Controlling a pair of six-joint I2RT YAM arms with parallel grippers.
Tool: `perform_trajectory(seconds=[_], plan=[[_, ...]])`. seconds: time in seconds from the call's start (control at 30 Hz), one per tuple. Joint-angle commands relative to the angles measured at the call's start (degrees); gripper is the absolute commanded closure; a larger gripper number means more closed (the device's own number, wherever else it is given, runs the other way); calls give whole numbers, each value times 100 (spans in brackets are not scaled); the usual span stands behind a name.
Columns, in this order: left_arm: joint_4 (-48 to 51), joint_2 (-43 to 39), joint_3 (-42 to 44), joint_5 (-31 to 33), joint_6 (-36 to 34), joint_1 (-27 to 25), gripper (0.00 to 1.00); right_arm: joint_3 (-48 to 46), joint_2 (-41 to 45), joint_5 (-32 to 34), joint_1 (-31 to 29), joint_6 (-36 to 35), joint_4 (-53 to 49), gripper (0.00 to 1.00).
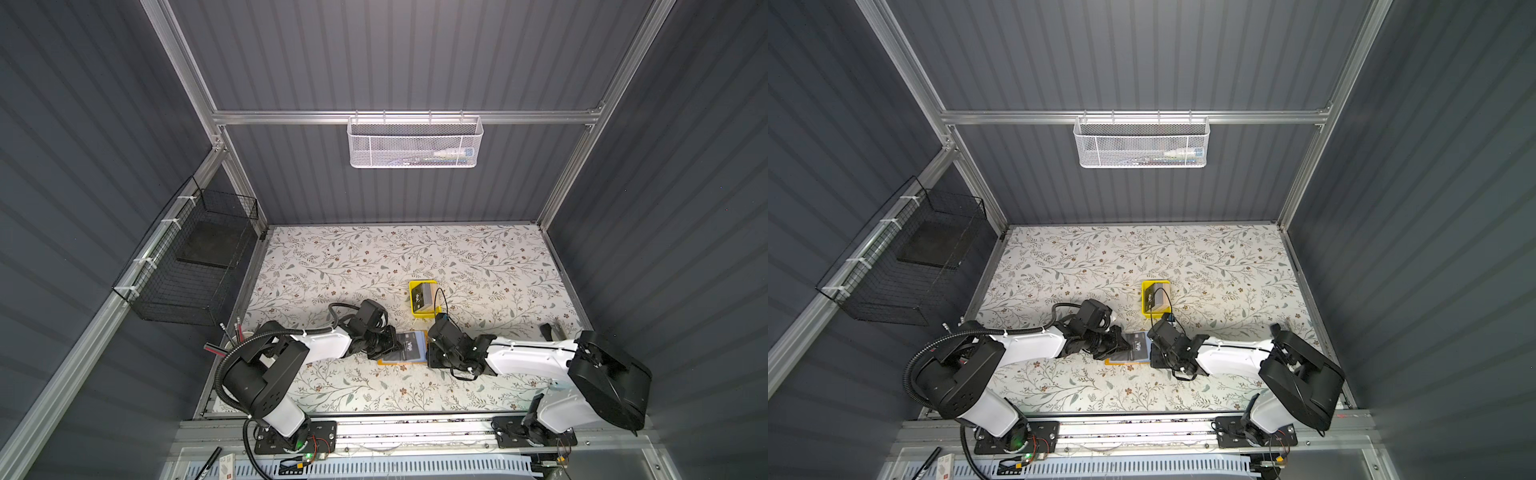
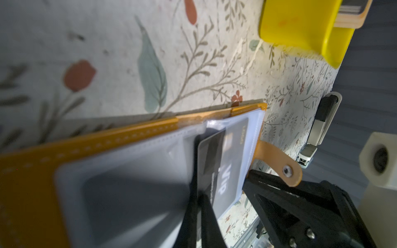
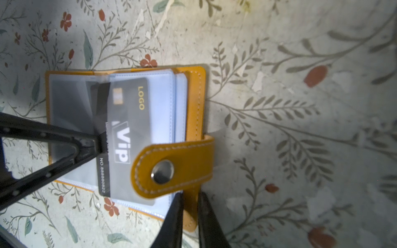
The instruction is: Put the credit cards into the card holder
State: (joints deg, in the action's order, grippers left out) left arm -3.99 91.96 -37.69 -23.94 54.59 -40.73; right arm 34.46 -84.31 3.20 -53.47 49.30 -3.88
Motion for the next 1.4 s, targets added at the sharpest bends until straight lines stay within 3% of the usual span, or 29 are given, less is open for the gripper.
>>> perform_trajectory(seconds=[0.0,0.33,1.03,1.23,1.37], plan=[[157,206,-101,108,-36,-66,92,-24,-166,-8,-32,36,-157,84],[-216,176,-70,0,-11,-115,93,-36,-174,3,-32,49,-165,84],[2699,-1234,26,1223,-1017,436,67,79,-270,-22,-32,45,-218,84],[2617,-1086,60,1185,-1068,448,63,61,-283,-24,-38,48,-227,84],[2154,-945,167,827,-1061,447,62,69,-288,-22,-39,40,-236,84]])
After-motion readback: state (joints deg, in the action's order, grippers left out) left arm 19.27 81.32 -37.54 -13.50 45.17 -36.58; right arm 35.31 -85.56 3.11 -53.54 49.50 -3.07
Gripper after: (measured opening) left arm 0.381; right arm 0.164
